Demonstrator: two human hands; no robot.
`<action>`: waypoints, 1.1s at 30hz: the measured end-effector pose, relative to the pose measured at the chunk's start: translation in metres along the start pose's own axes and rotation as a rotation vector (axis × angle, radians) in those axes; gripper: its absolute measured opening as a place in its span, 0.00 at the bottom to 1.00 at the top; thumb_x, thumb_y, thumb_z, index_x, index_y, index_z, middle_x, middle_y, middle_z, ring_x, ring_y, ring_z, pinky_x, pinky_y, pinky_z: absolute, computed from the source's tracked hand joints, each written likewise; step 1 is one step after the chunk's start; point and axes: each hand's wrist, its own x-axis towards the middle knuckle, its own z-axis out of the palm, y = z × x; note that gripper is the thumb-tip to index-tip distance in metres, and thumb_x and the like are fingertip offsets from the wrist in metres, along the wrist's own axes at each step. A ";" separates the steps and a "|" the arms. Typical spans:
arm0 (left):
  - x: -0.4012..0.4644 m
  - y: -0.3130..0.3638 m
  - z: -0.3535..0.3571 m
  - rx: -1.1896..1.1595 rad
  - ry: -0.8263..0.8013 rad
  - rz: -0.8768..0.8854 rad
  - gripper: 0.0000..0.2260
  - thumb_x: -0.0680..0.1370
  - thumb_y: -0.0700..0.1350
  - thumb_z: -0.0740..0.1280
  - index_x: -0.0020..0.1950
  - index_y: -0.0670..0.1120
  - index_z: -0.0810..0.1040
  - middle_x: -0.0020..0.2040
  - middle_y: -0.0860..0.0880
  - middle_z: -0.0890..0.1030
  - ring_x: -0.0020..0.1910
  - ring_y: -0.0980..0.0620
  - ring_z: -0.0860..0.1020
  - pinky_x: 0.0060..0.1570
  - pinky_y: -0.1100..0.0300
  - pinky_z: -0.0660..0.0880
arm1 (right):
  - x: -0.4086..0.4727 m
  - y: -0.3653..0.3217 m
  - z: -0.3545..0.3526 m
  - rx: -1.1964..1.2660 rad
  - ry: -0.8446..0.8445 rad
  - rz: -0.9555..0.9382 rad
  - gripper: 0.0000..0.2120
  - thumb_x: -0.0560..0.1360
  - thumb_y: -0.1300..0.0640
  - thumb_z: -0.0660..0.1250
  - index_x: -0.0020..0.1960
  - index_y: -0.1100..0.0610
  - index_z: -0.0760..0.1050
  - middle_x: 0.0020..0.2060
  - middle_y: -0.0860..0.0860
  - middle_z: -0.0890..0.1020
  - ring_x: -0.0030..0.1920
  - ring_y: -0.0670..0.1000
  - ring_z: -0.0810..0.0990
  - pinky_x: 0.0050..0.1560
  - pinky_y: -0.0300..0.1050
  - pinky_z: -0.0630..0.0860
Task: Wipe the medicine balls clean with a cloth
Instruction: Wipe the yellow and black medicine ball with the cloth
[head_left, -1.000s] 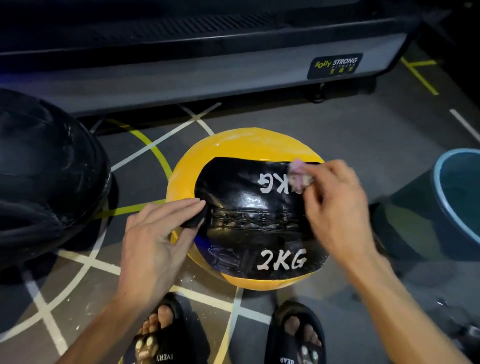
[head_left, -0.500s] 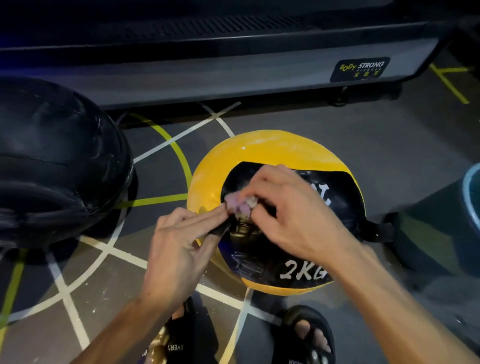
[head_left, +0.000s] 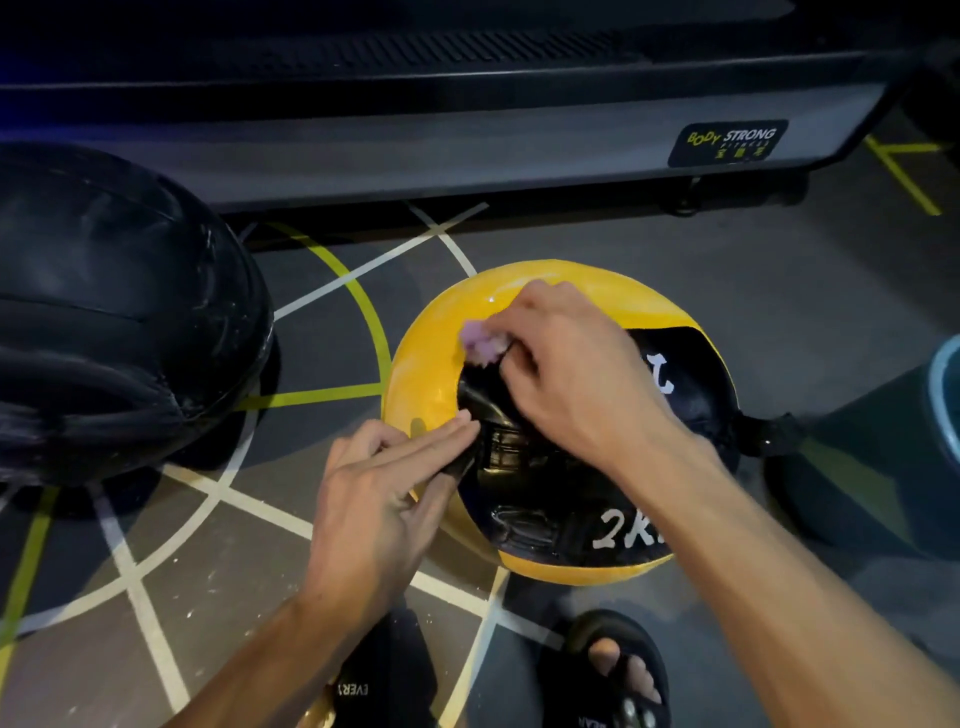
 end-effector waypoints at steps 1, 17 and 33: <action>0.000 -0.001 -0.001 0.009 -0.010 -0.001 0.18 0.76 0.45 0.73 0.65 0.56 0.83 0.64 0.65 0.80 0.46 0.53 0.74 0.54 0.64 0.66 | 0.000 0.006 0.001 0.005 0.063 0.035 0.14 0.77 0.55 0.60 0.55 0.47 0.83 0.45 0.39 0.73 0.52 0.49 0.74 0.46 0.53 0.77; 0.059 0.031 -0.010 0.300 -0.303 0.407 0.20 0.83 0.59 0.60 0.73 0.56 0.76 0.76 0.57 0.71 0.75 0.50 0.70 0.70 0.51 0.65 | -0.058 0.081 -0.024 0.025 0.279 0.214 0.18 0.75 0.69 0.67 0.61 0.54 0.83 0.54 0.49 0.83 0.55 0.53 0.81 0.57 0.52 0.77; 0.075 0.026 0.003 0.256 -0.457 0.313 0.21 0.82 0.64 0.54 0.73 0.64 0.74 0.75 0.67 0.69 0.75 0.59 0.67 0.71 0.53 0.65 | -0.075 0.102 -0.032 -0.048 0.277 0.176 0.17 0.77 0.59 0.58 0.57 0.54 0.84 0.53 0.50 0.84 0.51 0.55 0.83 0.52 0.50 0.80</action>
